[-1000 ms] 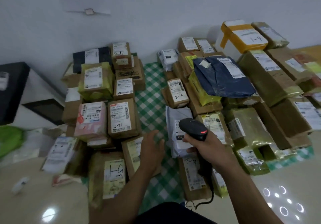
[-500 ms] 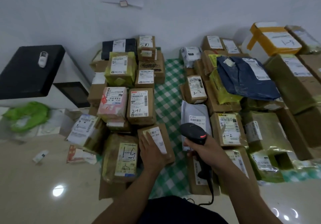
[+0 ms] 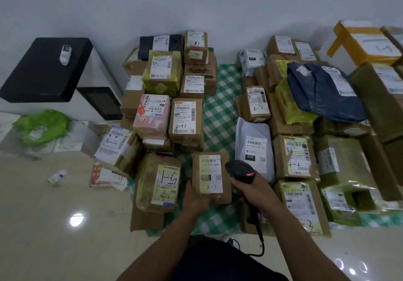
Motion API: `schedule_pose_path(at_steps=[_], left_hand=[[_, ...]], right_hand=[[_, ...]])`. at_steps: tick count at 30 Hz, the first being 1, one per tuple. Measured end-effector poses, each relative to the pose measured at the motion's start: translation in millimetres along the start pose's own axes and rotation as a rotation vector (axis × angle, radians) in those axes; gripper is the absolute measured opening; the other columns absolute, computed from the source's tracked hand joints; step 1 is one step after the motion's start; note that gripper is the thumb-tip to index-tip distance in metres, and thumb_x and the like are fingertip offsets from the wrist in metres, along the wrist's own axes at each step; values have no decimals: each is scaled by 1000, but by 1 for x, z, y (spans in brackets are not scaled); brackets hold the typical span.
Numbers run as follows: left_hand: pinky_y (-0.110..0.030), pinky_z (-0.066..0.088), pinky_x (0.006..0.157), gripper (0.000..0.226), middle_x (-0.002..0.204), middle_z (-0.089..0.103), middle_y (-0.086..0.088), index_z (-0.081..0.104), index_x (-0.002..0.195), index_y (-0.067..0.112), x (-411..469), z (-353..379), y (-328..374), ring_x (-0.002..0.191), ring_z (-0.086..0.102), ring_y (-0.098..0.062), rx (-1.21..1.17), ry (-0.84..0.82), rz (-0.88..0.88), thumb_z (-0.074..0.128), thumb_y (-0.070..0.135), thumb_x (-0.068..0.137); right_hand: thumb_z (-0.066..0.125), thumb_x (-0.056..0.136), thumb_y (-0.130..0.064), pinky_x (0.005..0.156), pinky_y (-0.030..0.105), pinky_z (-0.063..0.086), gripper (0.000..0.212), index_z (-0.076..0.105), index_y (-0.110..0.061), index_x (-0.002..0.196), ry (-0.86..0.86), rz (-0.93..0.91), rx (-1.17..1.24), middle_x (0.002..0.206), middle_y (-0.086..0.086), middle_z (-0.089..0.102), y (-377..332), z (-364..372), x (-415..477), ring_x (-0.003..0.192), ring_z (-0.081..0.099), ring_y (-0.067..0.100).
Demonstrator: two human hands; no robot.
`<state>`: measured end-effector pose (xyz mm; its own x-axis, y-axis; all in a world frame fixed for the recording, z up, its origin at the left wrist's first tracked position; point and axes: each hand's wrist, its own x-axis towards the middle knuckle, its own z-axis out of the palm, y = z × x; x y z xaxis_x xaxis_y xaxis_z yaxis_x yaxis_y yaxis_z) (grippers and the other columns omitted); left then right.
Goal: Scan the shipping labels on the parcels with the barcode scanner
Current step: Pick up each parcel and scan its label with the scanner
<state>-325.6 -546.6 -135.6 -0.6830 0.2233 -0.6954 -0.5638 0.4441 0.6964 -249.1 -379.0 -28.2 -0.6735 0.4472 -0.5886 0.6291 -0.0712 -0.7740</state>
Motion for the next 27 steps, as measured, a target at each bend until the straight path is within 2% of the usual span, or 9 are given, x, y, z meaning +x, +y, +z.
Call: schedule_pose_path(at_steps=[2, 5, 8, 11, 15, 19, 21, 23, 27], left_hand=[[-42, 60, 95, 124, 130, 66, 4, 38, 147, 27, -2, 0, 2, 115, 65, -14, -46, -29, 51, 98, 29, 38], [-36, 61, 92, 106, 128, 68, 4, 46, 142, 28, -8, -9, 4, 112, 66, -11, -94, -85, 70, 100, 18, 51], [-31, 62, 86, 91, 127, 70, 4, 51, 142, 30, -17, -22, 1, 114, 68, -13, -150, -170, 105, 95, 9, 65], [-36, 59, 97, 88, 132, 68, 6, 49, 144, 37, -38, -29, 3, 122, 65, -14, -188, -223, 145, 91, 8, 72], [-30, 59, 92, 76, 136, 60, 16, 45, 141, 47, -69, -37, 26, 121, 62, -5, -232, -166, 261, 87, 23, 82], [-40, 57, 100, 58, 142, 55, 12, 51, 131, 54, -75, -60, 63, 127, 57, -10, -139, -234, 319, 82, 50, 82], [-45, 56, 102, 65, 144, 56, 7, 51, 131, 53, -76, -70, 77, 129, 57, -15, -128, -269, 315, 85, 56, 76], [-45, 57, 100, 84, 143, 55, 6, 42, 138, 54, -74, -76, 89, 127, 58, -15, -137, -308, 320, 91, 45, 71], [-20, 51, 94, 120, 130, 42, 33, 12, 151, 61, -77, -75, 120, 118, 48, 8, 31, -359, 419, 95, 35, 69]], right_hand=[[80, 89, -40, 94, 44, 60, 27, 66, -41, 112, -4, 11, 15, 107, -11, 77, 5, 11, 6, 103, 72, 13], [81, 87, -42, 102, 46, 57, 38, 65, -38, 122, -7, 28, 25, 119, -7, 75, 12, 24, 13, 111, 69, 13], [80, 88, -40, 98, 40, 56, 45, 64, -31, 129, 25, 25, 84, 120, -5, 72, 9, 25, 14, 110, 66, 13], [80, 90, -38, 95, 38, 56, 50, 60, -32, 135, 58, -4, 143, 122, -5, 71, 0, 18, 12, 110, 66, 14], [77, 93, -36, 97, 38, 53, 39, 58, -43, 127, 60, -79, 136, 118, -16, 67, -9, 11, -5, 110, 63, 8], [77, 93, -34, 77, 36, 59, 40, 65, -35, 131, 106, -106, 193, 118, -7, 73, -25, -6, -16, 106, 69, 19], [78, 93, -32, 73, 35, 60, 39, 67, -33, 131, 114, -124, 204, 115, -4, 74, -35, -14, -22, 103, 71, 24], [78, 92, -30, 73, 35, 61, 35, 69, -35, 126, 104, -162, 214, 114, -6, 75, -47, -20, -27, 103, 71, 23], [79, 91, -31, 83, 43, 64, 32, 70, -38, 121, 101, -278, 188, 111, -10, 78, -74, -34, -40, 105, 74, 20]])
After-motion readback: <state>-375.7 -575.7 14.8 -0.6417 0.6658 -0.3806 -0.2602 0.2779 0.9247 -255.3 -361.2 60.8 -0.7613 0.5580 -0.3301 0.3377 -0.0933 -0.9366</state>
